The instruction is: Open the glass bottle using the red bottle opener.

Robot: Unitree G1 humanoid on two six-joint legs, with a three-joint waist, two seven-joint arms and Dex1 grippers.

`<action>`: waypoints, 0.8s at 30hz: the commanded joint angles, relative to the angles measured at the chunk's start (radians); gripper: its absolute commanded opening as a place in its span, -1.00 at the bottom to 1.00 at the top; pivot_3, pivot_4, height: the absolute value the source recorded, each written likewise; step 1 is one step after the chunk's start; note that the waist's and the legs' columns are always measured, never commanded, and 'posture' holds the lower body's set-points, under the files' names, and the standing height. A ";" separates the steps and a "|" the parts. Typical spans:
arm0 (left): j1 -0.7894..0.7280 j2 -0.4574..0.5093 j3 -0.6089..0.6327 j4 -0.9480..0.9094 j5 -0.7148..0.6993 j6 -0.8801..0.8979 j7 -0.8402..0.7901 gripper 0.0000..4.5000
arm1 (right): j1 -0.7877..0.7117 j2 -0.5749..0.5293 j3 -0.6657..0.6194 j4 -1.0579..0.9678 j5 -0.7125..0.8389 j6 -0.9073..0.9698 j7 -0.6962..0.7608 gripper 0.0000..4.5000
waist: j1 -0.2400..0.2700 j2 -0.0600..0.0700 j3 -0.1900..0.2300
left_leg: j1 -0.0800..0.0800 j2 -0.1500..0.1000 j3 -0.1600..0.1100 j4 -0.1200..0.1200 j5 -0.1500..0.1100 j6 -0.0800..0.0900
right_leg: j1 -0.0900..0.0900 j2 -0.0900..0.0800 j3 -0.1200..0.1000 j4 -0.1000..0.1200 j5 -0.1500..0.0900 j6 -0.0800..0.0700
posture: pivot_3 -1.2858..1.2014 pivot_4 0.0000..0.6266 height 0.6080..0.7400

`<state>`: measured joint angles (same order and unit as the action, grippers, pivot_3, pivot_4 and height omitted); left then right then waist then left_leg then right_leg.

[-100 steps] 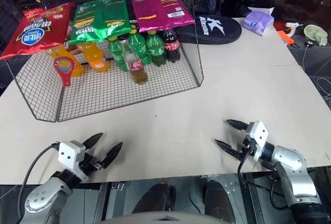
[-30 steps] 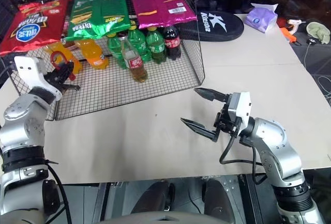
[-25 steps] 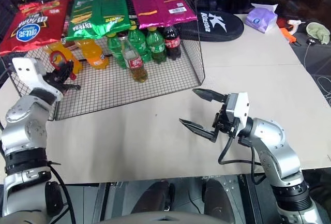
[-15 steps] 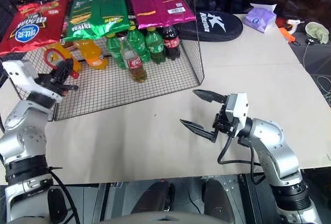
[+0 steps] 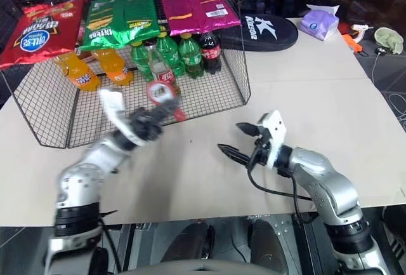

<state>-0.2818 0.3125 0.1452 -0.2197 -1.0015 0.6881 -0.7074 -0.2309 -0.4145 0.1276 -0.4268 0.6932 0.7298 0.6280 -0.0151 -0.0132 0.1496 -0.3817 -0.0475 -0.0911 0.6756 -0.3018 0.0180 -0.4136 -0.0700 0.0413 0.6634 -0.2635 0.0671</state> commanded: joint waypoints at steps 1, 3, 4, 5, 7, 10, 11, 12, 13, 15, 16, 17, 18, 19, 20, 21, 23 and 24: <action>-0.039 -0.019 -0.031 0.002 -0.007 0.003 -0.039 -0.96 | -0.048 0.010 -0.031 -0.053 0.134 0.149 -0.034 1.00 | -0.003 0.000 0.000 | 0.000 0.000 0.000 0.000 0.000 0.000 | 0.000 0.000 0.000 0.000 0.000 0.000 | 0.03 -0.52 1.00; -0.040 -0.030 -0.047 0.013 -0.011 0.011 -0.050 -0.96 | -0.071 0.042 -0.059 -0.044 0.213 0.203 -0.064 1.00 | -0.003 0.000 0.000 | 0.000 0.001 0.000 0.000 0.000 0.000 | 0.000 0.001 0.000 0.000 0.000 0.000 | 0.03 -0.52 1.00; -0.038 -0.035 -0.054 0.014 -0.012 0.015 -0.054 -0.96 | -0.080 0.055 -0.071 -0.044 0.247 0.224 -0.076 1.00 | -0.004 0.000 0.000 | 0.000 0.001 0.000 0.000 0.000 0.000 | 0.000 0.002 0.000 0.000 0.000 0.000 | 0.03 -0.52 1.00; -0.033 -0.039 -0.057 0.015 -0.018 0.024 -0.057 -0.96 | -0.085 0.066 -0.080 -0.047 0.279 0.249 -0.091 1.00 | -0.003 0.000 0.000 | 0.000 0.001 0.000 0.000 0.000 0.000 | 0.000 0.002 0.000 0.000 0.000 0.000 | 0.03 -0.52 1.00; -0.025 -0.036 -0.065 0.021 -0.016 0.039 -0.071 -0.96 | -0.096 0.075 -0.091 -0.049 0.315 0.281 -0.113 1.00 | -0.002 0.000 0.000 | 0.000 0.000 0.000 0.000 0.000 0.000 | 0.000 0.001 0.000 0.000 0.000 0.000 | 0.03 -0.52 1.00; -0.008 -0.023 -0.084 0.031 -0.001 0.050 -0.106 -0.96 | -0.121 0.082 -0.091 -0.040 0.341 0.301 -0.128 1.00 | -0.001 0.000 0.000 | 0.000 0.000 0.000 0.001 0.000 0.000 | 0.000 0.001 0.000 0.000 0.000 0.000 | 0.03 -0.52 1.00; -0.008 -0.019 -0.090 0.035 0.003 0.054 -0.115 -0.96 | -0.133 0.085 -0.089 -0.034 0.349 0.309 -0.128 1.00 | -0.001 0.000 0.000 | 0.000 0.000 0.000 0.001 0.000 0.000 | 0.000 0.001 0.000 0.000 0.000 0.000 | 0.03 -0.52 1.00; -0.010 -0.018 -0.094 0.039 0.008 0.055 -0.123 -0.96 | -0.146 0.086 -0.084 -0.026 0.351 0.314 -0.128 1.00 | -0.001 0.000 0.000 | 0.000 0.000 0.000 0.001 0.000 0.000 | 0.000 0.001 0.000 0.000 0.000 0.000 | 0.03 -0.52 1.00; -0.013 -0.020 -0.098 0.046 0.013 0.054 -0.128 -0.96 | -0.158 0.086 -0.079 -0.017 0.351 0.316 -0.123 1.00 | -0.001 0.000 0.000 | 0.000 0.000 0.000 0.001 0.000 0.000 | 0.000 0.001 -0.001 0.000 0.000 0.000 | 0.03 -0.52 1.00; -0.018 -0.025 -0.102 0.056 0.021 0.053 -0.133 -0.96 | -0.172 0.085 -0.075 -0.005 0.358 0.325 -0.114 1.00 | -0.001 0.000 0.000 | 0.000 0.000 0.000 0.001 0.000 0.000 | 0.000 0.001 -0.001 0.000 0.000 0.000 | 0.03 -0.52 1.00; -0.020 -0.028 -0.103 0.061 0.026 0.051 -0.133 -0.96 | -0.176 0.080 -0.073 -0.001 0.363 0.331 -0.106 1.00 | -0.001 0.000 0.000 | 0.000 0.000 0.000 0.001 0.000 0.000 | 0.000 0.001 -0.001 0.000 0.000 0.000 | 0.03 -0.52 1.00; -0.020 -0.030 -0.105 0.064 0.031 0.047 -0.134 -1.00 | -0.181 0.073 -0.068 0.000 0.366 0.338 -0.097 0.77 | -0.001 0.000 0.000 | 0.000 0.000 0.000 0.001 0.000 0.000 | 0.000 0.001 -0.001 0.000 0.000 0.000 | 0.03 -0.52 1.00; -0.021 -0.032 -0.107 0.068 0.036 0.042 -0.135 -1.00 | -0.185 0.066 -0.064 0.002 0.366 0.345 -0.089 0.64 | -0.001 0.000 0.000 | 0.000 0.000 0.000 0.001 0.000 0.000 | 0.000 0.001 -0.001 0.000 0.000 0.000 | 0.03 -0.52 1.00; -0.019 -0.036 -0.109 0.069 0.040 0.040 -0.137 -1.00 | -0.190 0.063 -0.062 0.006 0.365 0.348 -0.086 0.42 | -0.001 0.000 0.000 | 0.000 0.000 0.000 0.001 0.000 0.000 | 0.000 0.001 -0.001 0.000 0.000 0.000 | 0.03 -0.52 1.00; -0.016 -0.040 -0.112 0.068 0.043 0.037 -0.138 -1.00 | -0.197 0.059 -0.057 0.011 0.368 0.358 -0.080 0.18 | -0.001 0.000 0.000 | 0.000 0.000 0.000 0.001 0.000 0.000 | 0.000 0.001 -0.001 0.000 0.000 0.000 | 0.03 -0.52 1.00; -0.014 -0.044 -0.112 0.067 0.047 0.033 -0.141 -1.00 | -0.203 0.057 -0.053 0.018 0.371 0.369 -0.079 -0.01 | -0.001 0.000 0.000 | 0.000 0.000 0.000 0.001 0.000 0.000 | 0.000 0.001 -0.001 0.000 0.000 0.000 | 0.03 -0.52 1.00; -0.014 -0.051 -0.110 0.067 0.050 0.029 -0.143 -1.00 | -0.210 0.052 -0.048 0.025 0.374 0.384 -0.076 -0.38 | -0.001 0.000 0.000 | 0.000 0.000 0.000 0.001 0.000 0.000 | 0.000 0.001 0.000 0.000 0.000 0.000 | 0.03 -0.52 1.00; -0.014 -0.051 -0.108 0.066 0.051 0.029 -0.145 -1.00 | -0.212 0.049 -0.046 0.028 0.374 0.391 -0.075 -0.60 | -0.002 0.000 0.000 | 0.000 0.000 0.000 0.001 0.000 0.000 | 0.000 0.001 -0.001 0.000 0.000 0.000 | 0.03 -0.52 1.00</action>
<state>-0.2908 0.2652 0.0333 -0.1420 -0.9750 0.7368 -0.8787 -0.4229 -0.3743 0.0560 -0.3696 1.0435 1.1042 0.5432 -0.0166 -0.0131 0.1496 -0.3820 -0.0475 -0.0914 0.6762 -0.3017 0.0183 -0.4137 -0.0688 0.0406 0.6634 -0.2635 0.0671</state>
